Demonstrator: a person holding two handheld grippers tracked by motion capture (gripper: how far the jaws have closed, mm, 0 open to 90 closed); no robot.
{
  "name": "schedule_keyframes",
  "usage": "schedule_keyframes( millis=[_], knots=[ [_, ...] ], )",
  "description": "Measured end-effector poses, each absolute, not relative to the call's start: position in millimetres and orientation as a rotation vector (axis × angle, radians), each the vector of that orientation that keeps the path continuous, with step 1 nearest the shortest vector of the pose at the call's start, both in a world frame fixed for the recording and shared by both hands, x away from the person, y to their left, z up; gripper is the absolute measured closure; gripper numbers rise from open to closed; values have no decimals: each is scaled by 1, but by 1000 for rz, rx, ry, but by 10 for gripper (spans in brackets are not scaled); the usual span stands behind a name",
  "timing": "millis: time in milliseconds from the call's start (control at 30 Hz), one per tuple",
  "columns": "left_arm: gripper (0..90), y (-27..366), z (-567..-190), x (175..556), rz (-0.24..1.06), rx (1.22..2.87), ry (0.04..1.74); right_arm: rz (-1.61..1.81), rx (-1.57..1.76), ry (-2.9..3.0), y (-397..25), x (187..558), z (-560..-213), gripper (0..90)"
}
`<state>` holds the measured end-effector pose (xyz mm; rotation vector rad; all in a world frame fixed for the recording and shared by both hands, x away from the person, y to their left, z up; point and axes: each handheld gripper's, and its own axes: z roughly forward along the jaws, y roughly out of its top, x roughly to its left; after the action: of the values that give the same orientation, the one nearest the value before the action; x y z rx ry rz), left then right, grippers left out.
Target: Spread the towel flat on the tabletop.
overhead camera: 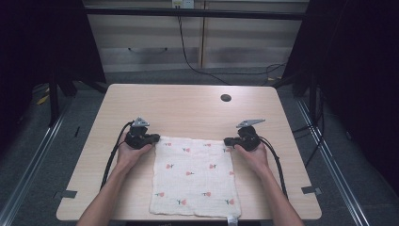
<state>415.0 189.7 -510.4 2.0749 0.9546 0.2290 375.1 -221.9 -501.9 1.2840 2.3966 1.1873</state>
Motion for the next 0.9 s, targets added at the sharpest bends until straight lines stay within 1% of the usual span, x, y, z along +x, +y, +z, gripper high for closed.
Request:
schedule_keyframes(
  millis=[267,367,467,600,667,700,733,767,800,833,900],
  knots=[
    [881,194,-509,415,181,2019,978,1212,1287,2386,-223,375,-499,862],
    [883,199,-502,415,168,1966,982,1234,1276,2370,-224,373,-493,864],
    [884,201,-497,415,171,1953,972,1254,1266,2361,-225,373,-489,865],
    [884,207,-482,413,168,1909,948,1272,1247,2354,-225,369,-479,866],
    [884,210,-469,412,194,1881,935,1289,1236,2335,-227,370,-470,866],
    [884,210,-469,412,194,1881,935,1289,1236,2335,-227,370,-470,866],
    [884,213,-461,412,201,1853,928,1302,1228,2316,-229,370,-462,866],
    [884,213,-461,412,201,1853,928,1302,1228,2316,-229,370,-462,866],
    [884,213,-457,412,203,1841,926,1313,1213,2302,-230,372,-453,867],
    [884,214,-454,412,208,1839,919,1313,1213,2302,-230,372,-453,867],
    [884,214,-448,413,213,1832,916,1330,1192,2289,-230,374,-441,868]
  ],
)
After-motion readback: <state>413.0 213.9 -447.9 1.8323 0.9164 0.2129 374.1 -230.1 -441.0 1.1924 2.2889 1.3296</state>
